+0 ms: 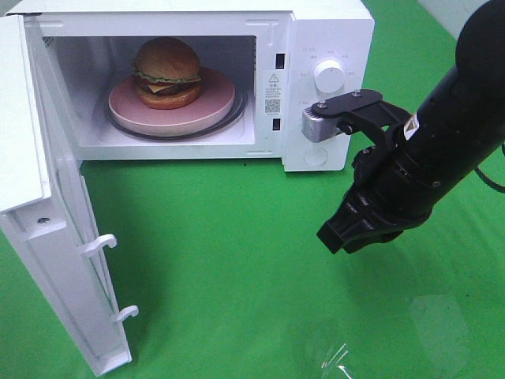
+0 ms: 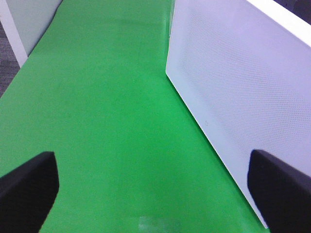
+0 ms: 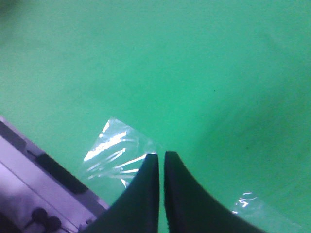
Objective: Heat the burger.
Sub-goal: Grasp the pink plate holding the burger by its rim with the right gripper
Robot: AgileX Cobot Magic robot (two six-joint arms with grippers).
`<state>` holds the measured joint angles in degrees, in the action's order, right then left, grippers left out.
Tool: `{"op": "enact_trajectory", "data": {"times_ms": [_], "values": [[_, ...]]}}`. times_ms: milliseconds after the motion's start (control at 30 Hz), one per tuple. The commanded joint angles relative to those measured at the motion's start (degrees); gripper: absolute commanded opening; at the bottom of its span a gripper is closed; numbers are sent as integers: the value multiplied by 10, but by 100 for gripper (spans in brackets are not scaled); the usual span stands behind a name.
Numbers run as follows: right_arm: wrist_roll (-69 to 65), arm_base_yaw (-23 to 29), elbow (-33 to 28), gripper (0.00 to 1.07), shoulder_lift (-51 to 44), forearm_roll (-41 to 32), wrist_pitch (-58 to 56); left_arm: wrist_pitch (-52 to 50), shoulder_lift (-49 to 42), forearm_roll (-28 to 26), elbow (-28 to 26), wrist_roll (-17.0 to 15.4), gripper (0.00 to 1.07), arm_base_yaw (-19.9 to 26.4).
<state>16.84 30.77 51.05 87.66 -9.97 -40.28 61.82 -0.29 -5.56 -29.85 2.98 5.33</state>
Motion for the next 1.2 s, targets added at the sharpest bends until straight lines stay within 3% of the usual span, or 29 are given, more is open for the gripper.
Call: {"op": "enact_trajectory", "data": {"times_ms": [33,233,333,367,400,533,633,667,700,733,767,800,833,867,900,933,967,1033,1200], "values": [[69,-1,19,8,-5,-1,-46,-5,-2,-1,2,-3,98,1],[327,-1,66,10,-5,5,-85,-5,-2,-1,2,-3,98,1],[359,-1,70,10,-5,5,-83,-5,-2,-1,2,-3,98,1],[446,-1,76,11,-5,5,-81,-5,-2,-1,2,-3,98,1],[525,7,80,12,-5,12,-81,-5,-2,-1,2,-3,98,1],[640,30,81,16,-5,51,-60,-5,-2,-1,2,-3,98,1],[644,42,81,21,-5,73,-33,-5,-2,-1,2,-3,98,1],[637,54,81,31,-4,93,-6,-5,-2,-1,2,-3,98,1],[637,54,81,31,-4,93,-6,-5,-2,-1,2,-3,98,1],[615,66,81,42,-1,115,14,-5,-2,-1,2,-3,98,1],[615,66,81,42,-1,115,14,-5,-2,-1,2,-3,98,1],[588,77,82,55,3,143,34,-5,-2,-1,2,-3,98,1],[571,82,84,62,5,159,39,-5,-2,-1,2,-3,98,1],[571,82,84,62,5,159,39,-5,-2,-1,2,-3,98,1],[527,93,84,75,13,188,57,-5,-2,-1,2,-3,98,1],[527,93,84,75,13,188,57,-5,-2,-1,2,-3,98,1],[486,100,84,84,21,201,72,-5,-2,-1,2,-3,98,1],[465,107,87,89,31,212,83,-5,-2,-1,2,-3,98,1],[451,122,124,90,62,242,84,-5,-2,-1,2,-3,98,1]]}}
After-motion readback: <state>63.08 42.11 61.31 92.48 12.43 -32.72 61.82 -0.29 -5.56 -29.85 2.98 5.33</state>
